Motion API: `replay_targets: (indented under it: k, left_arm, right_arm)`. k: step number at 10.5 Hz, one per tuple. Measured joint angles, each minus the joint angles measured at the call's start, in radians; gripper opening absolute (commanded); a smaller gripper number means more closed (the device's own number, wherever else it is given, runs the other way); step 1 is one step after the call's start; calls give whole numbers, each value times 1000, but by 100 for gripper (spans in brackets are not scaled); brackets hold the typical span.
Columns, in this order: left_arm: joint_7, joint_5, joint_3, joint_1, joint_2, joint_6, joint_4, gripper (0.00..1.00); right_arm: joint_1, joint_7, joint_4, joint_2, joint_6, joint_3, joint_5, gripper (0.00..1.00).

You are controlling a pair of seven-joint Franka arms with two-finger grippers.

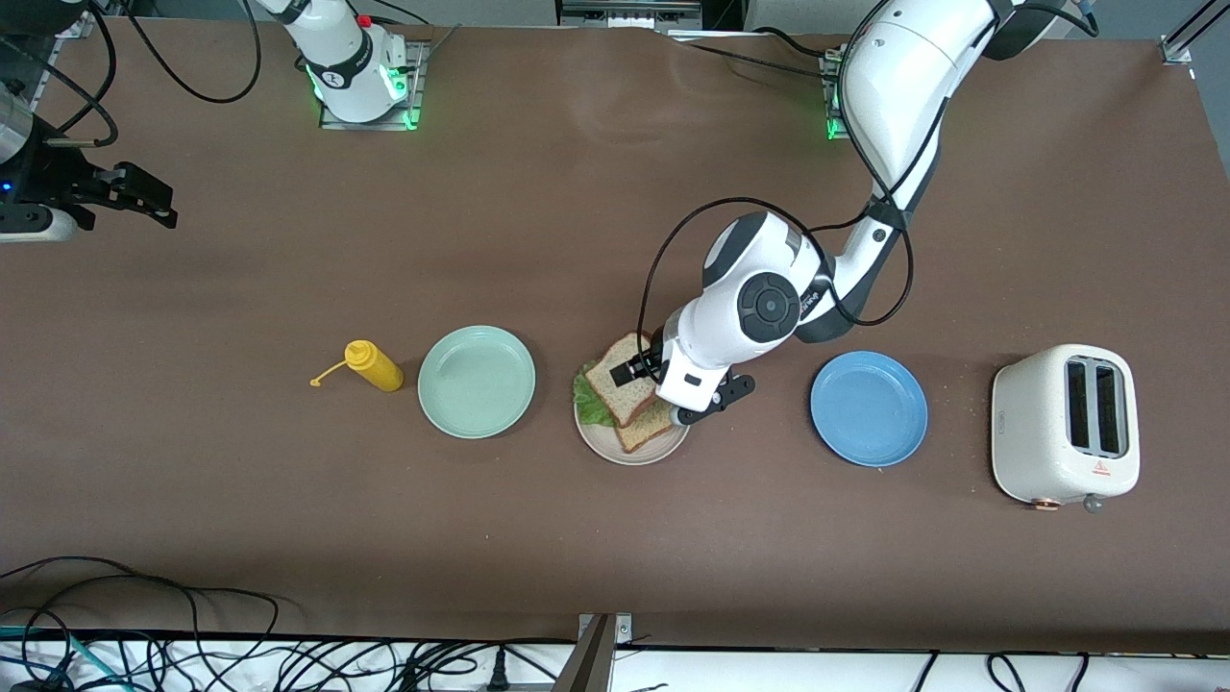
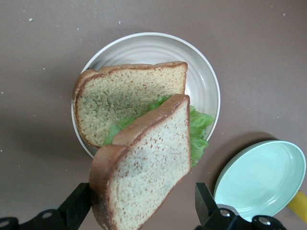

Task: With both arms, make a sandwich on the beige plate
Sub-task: 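Open the left gripper to release the bread and lift it away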

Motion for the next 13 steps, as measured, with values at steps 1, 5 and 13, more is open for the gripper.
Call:
replay_targets:
  k: [1, 5, 13]
  left_arm:
    - [6, 2, 0, -2, 1, -17, 0, 100]
    - [25, 3, 2, -2, 1, -77, 2, 100]
    - [142, 3, 10, 96, -74, -289, 41, 100]
  right_arm:
    - [0, 0, 4, 1, 3, 0, 0, 100]
    - [0, 0, 25, 12, 3, 0, 0, 100]
    - [-1, 0, 26, 14, 2, 0, 0, 100]
